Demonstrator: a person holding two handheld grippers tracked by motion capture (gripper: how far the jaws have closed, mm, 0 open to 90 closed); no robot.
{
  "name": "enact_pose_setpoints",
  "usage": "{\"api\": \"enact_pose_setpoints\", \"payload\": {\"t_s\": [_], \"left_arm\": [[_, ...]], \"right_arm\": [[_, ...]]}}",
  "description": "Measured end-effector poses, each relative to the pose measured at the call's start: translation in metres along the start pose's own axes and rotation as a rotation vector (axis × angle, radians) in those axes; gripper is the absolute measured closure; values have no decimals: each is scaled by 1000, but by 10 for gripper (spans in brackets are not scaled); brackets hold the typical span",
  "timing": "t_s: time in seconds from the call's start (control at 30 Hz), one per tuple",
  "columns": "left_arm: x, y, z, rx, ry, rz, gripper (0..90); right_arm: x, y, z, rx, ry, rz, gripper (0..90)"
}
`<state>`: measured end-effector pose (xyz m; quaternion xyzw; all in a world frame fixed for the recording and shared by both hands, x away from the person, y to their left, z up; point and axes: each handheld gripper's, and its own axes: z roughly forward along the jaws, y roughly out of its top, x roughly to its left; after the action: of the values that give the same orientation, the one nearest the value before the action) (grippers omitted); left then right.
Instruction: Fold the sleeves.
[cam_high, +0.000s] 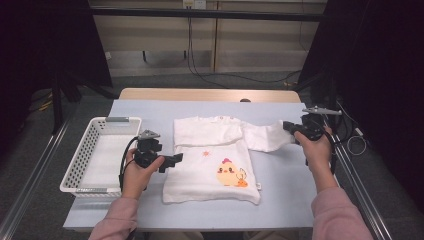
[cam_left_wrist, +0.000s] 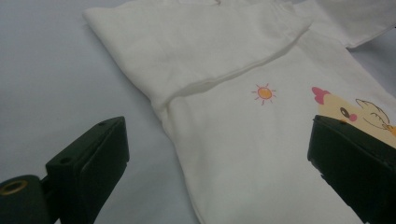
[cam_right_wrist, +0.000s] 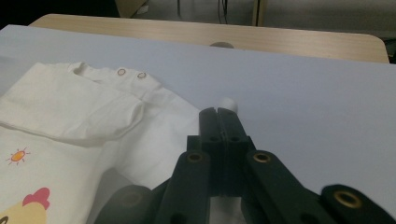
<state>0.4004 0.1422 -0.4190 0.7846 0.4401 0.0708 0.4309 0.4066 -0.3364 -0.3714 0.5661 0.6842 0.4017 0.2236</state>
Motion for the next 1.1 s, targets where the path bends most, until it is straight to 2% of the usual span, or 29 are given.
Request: {"api": "enact_pose_setpoints", "payload": {"t_s": [0.23,0.27,0.3,0.33,0.37,0.47,1.1], "left_arm": [[1,0,-1,-10,9,9,58],[3,1,-3,36,4,46,58],[3,1,-3,28,11,56,58],[1,1,-1,2,10,19,58],[1,1,-2,8,9,29,58],[1,1,-1,4,8,21,58],[1,2,-3,5,4,35,58]], "right_arm": [[11,10,-1,-12,3,-19,900],[12,12,-1,-15,6,-29,900],[13,14,-1,-19,6,-29,900],[15,15,-1,-17,9,-29,900],[16,16,-1,-15,6,-34,900],[20,20,-1,-17,8,-36,900],[40,37,4,-33,26,-70,900]]}}
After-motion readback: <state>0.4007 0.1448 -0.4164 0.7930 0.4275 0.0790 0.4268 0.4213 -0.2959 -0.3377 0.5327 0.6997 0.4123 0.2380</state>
